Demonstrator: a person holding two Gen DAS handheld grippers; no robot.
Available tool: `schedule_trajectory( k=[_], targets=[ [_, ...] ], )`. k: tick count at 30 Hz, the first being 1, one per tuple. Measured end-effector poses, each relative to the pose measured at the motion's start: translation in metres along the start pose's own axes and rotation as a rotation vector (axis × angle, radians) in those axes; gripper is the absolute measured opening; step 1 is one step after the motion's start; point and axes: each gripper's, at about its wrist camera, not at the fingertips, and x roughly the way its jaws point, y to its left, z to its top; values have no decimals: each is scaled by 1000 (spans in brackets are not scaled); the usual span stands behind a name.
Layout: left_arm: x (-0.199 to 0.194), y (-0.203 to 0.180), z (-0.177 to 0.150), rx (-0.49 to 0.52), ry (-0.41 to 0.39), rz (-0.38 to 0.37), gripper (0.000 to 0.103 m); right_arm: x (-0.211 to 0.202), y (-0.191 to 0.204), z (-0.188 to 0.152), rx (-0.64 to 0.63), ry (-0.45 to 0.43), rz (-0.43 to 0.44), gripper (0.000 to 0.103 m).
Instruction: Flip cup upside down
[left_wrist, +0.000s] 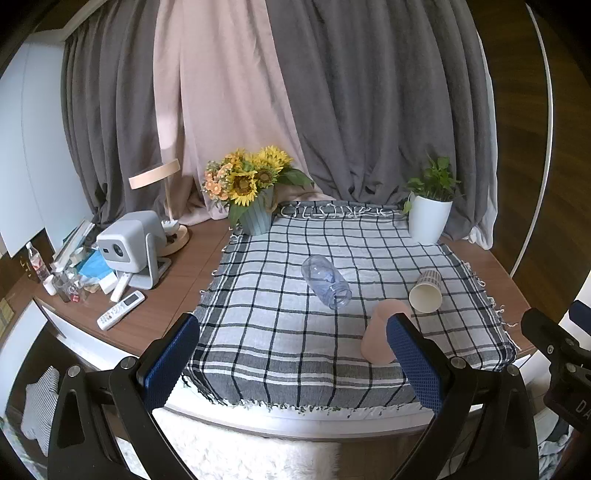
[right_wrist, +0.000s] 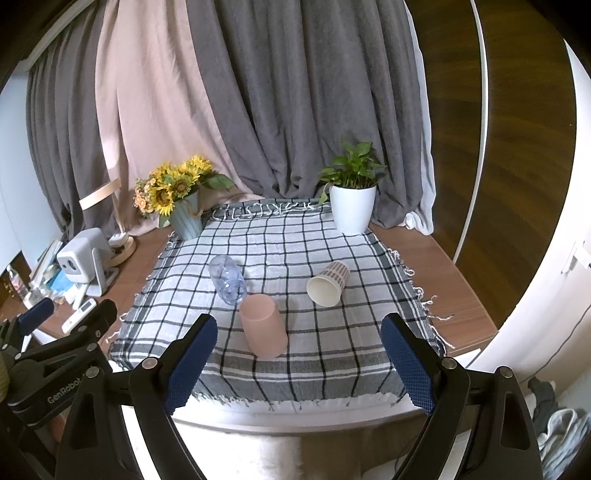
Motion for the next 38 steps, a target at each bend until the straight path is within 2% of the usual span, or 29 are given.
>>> schedule_trajectory(
  k=[38],
  targets=[
    [6,-6,2,6,3,-7,103,10,0,1,8,7,-17,90]
  ],
)
